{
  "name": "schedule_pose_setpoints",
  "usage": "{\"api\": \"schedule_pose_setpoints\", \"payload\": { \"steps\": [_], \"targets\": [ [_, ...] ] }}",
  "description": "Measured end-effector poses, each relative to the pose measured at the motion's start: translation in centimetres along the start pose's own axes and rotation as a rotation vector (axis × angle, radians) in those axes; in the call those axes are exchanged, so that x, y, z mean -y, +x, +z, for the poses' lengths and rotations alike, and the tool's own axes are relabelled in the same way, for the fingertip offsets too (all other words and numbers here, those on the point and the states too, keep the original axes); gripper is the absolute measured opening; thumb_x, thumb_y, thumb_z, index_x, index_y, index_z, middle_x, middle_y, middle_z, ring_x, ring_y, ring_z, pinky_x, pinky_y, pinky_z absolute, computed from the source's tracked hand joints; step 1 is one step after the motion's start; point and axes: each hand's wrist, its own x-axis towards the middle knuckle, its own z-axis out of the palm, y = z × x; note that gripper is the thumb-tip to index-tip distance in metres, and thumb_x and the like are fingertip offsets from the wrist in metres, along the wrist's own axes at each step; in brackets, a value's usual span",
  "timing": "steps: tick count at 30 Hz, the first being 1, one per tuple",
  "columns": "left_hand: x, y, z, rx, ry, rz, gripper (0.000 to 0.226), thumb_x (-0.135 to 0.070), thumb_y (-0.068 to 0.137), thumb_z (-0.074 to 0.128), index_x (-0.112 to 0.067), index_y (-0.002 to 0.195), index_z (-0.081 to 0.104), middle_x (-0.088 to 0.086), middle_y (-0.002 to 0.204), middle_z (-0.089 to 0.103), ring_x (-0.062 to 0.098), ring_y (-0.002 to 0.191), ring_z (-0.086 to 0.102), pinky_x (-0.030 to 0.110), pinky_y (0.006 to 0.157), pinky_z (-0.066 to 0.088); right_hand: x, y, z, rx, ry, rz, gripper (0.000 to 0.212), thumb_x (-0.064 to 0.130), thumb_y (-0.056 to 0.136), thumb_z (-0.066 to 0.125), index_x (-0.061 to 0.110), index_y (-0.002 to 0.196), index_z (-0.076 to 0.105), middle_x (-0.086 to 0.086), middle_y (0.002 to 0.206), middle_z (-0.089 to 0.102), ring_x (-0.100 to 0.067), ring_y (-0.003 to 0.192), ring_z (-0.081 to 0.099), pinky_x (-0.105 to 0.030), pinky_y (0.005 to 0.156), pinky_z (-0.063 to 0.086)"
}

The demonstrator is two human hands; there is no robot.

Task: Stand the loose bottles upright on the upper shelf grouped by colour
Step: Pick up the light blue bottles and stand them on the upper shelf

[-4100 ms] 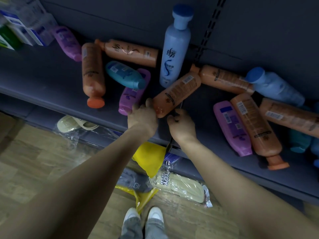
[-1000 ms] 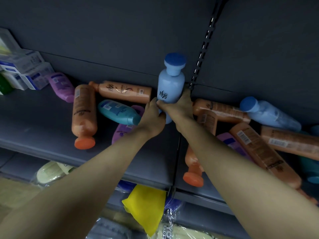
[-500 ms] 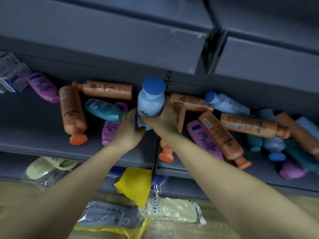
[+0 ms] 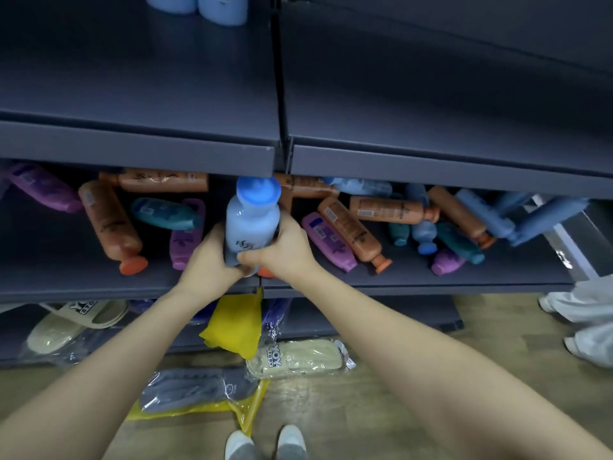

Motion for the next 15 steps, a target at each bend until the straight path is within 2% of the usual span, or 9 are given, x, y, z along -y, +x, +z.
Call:
{"api": "schedule_pose_setpoints", "payload": {
  "steps": [3,5,8,11,15],
  "targets": [
    [-1.6,-1.4,-0.5,0.041,-0.006,-0.011,0.064,-0.001,0.069,0.075,-0.01,0.124,0.044,-0.001,0.1,0.055,0.017,0.09,0.052,0.02,0.062,0.04,1.0,-2.0,-0.9,0.008,0.02,0.004,0.067,-0.001,0.06,0.081,0.012,0.12,0.052,-0.002,0.109,0.061,-0.015,0.096,0.059,-0.028,0.08,0.051],
    [-2.6,-2.4,-0.7,0.085,-0.013,-0.021,0.068,-0.001,0.068,0.076,-0.014,0.125,0.042,-0.003,0.098,0.056,0.015,0.089,0.054,0.014,0.06,0.04,1.3,-3.1,-1.5,0.025,0.004,-0.005,0.067,0.0,0.06,0.081,0.014,0.119,0.053,-0.003,0.112,0.062,-0.018,0.099,0.06,-0.03,0.082,0.052],
    [-3.4,-4.0,-1.0,0.131,-0.015,-0.031,0.069,-0.012,0.059,0.08,-0.018,0.117,0.043,-0.003,0.098,0.06,0.018,0.092,0.059,0.023,0.066,0.048,1.4,-5.0,-2.0,0.041,-0.013,0.01,0.062,0.001,0.06,0.08,0.021,0.111,0.052,0.0,0.107,0.062,-0.017,0.097,0.06,-0.027,0.075,0.053],
    [-4.1,-6.1,-1.4,0.143,-0.007,-0.047,0.07,-0.026,0.048,0.071,-0.022,0.112,0.044,-0.005,0.096,0.064,0.019,0.092,0.062,0.037,0.077,0.054,1.6,-6.9,-2.2,0.051,-0.025,0.009,0.058,0.0,0.06,0.08,0.024,0.104,0.051,0.004,0.1,0.059,-0.014,0.092,0.057,-0.019,0.07,0.047],
    [-4.9,-9.2,-1.7,0.123,0.041,-0.018,0.065,-0.024,0.052,0.079,-0.023,0.108,0.046,-0.012,0.09,0.062,0.016,0.087,0.061,0.033,0.072,0.051,2.0,-10.0,-2.4,0.077,-0.03,0.005,0.06,0.001,0.061,0.08,0.024,0.108,0.051,0.005,0.102,0.058,-0.014,0.096,0.057,-0.025,0.078,0.047]
  ]
}}
